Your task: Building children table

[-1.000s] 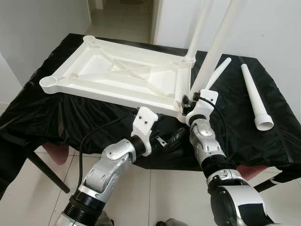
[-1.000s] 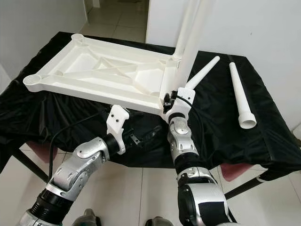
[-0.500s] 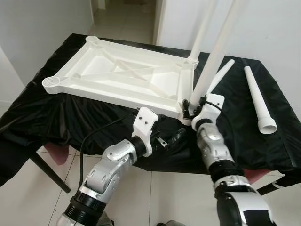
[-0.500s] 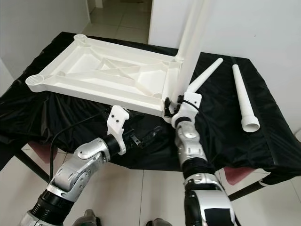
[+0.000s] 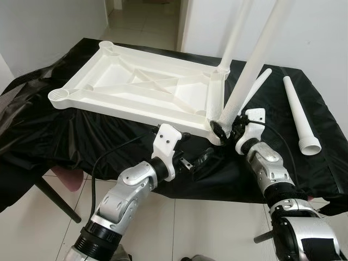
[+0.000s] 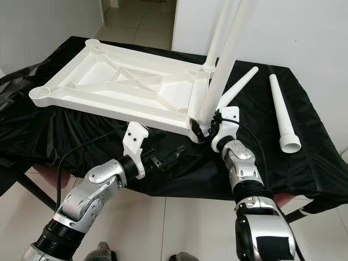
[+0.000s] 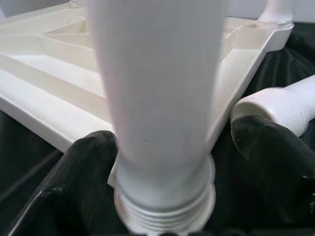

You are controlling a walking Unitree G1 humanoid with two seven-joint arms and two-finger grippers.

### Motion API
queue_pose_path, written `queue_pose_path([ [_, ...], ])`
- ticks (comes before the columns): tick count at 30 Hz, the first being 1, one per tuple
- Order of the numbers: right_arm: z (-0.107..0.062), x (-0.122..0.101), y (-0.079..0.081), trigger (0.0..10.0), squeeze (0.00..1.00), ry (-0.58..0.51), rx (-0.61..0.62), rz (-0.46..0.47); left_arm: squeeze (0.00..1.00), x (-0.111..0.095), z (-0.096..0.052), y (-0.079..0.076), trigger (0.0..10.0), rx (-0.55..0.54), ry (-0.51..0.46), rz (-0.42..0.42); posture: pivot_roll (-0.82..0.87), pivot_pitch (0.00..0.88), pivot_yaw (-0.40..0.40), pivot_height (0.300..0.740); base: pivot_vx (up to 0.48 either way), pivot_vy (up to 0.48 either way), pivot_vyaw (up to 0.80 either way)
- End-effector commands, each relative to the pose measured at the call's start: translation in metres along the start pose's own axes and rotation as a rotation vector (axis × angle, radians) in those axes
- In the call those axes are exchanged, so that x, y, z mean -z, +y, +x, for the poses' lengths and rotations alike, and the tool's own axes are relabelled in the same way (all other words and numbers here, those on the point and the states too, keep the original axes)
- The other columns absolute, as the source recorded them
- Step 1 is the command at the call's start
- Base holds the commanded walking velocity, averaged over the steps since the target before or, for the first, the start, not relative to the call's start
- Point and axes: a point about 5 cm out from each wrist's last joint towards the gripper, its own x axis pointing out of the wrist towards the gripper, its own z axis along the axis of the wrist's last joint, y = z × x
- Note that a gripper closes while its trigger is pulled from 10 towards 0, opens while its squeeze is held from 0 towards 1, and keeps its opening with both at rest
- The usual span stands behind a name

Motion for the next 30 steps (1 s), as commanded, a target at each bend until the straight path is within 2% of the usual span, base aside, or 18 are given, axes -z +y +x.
queue_pose_path([
  [1, 0.001, -0.005, -0.006, 10.0, 0.0, -0.001, -0.002, -0.037, 0.0, 0.0, 0.0, -0.004, 10.0, 0.048, 0.007, -0.001, 0.06, 0.027, -0.068, 0.74, 0.0, 0.0, 0.0],
  [7, 0.003, -0.012, -0.013, 10.0, 0.0, -0.01, 0.0, -0.031, 0.0, 0.0, -0.001, -0.005, 10.0, 0.046, 0.009, -0.003, 0.07, 0.025, -0.068, 0.74, 0.0, 0.0, 0.0],
  [12, 0.009, -0.021, -0.013, 10.0, 0.0, -0.029, -0.054, -0.022, 0.0, 0.001, -0.001, -0.006, 10.0, 0.048, 0.012, -0.003, 0.07, 0.014, -0.067, 0.74, 0.0, 0.0, 0.0],
  [17, 0.014, -0.025, -0.007, 10.0, 0.0, -0.048, -0.116, 0.008, 0.0, 0.0, -0.001, -0.006, 10.0, 0.05, 0.011, -0.003, 0.08, 0.011, -0.067, 0.74, 0.0, 0.0, 0.0],
  [23, 0.015, -0.018, 0.001, 10.0, 0.0, -0.04, -0.174, 0.033, 0.0, -0.001, -0.002, -0.006, 10.0, 0.048, 0.01, -0.001, 0.08, 0.014, -0.064, 0.74, 0.0, 0.0, 0.0],
  [24, 0.015, -0.016, 0.003, 9.1, 0.0, -0.039, -0.187, 0.045, 0.0, -0.001, -0.002, -0.006, 10.0, 0.048, 0.01, -0.002, 0.08, 0.015, -0.064, 0.74, 0.0, 0.0, 0.0],
  [25, 0.015, -0.016, 0.003, 9.1, 0.0, -0.039, -0.187, 0.045, 0.0, -0.001, -0.002, -0.006, 10.0, 0.048, 0.01, -0.002, 0.08, 0.015, -0.064, 0.74, 0.0, 0.0, 0.0],
  [26, 0.015, -0.013, 0.005, 0.0, 0.0, -0.034, -0.197, 0.056, 0.0, -0.002, -0.002, -0.006, 10.0, 0.048, 0.01, -0.004, 0.08, 0.014, -0.063, 0.74, 0.0, 0.0, 0.0],
  [30, 0.014, -0.011, 0.005, 0.0, 0.0, -0.022, -0.2, 0.058, 0.0, -0.002, -0.002, -0.007, 10.0, 0.053, 0.01, -0.007, 0.08, 0.019, -0.062, 0.74, 0.0, 0.0, 0.0],
])
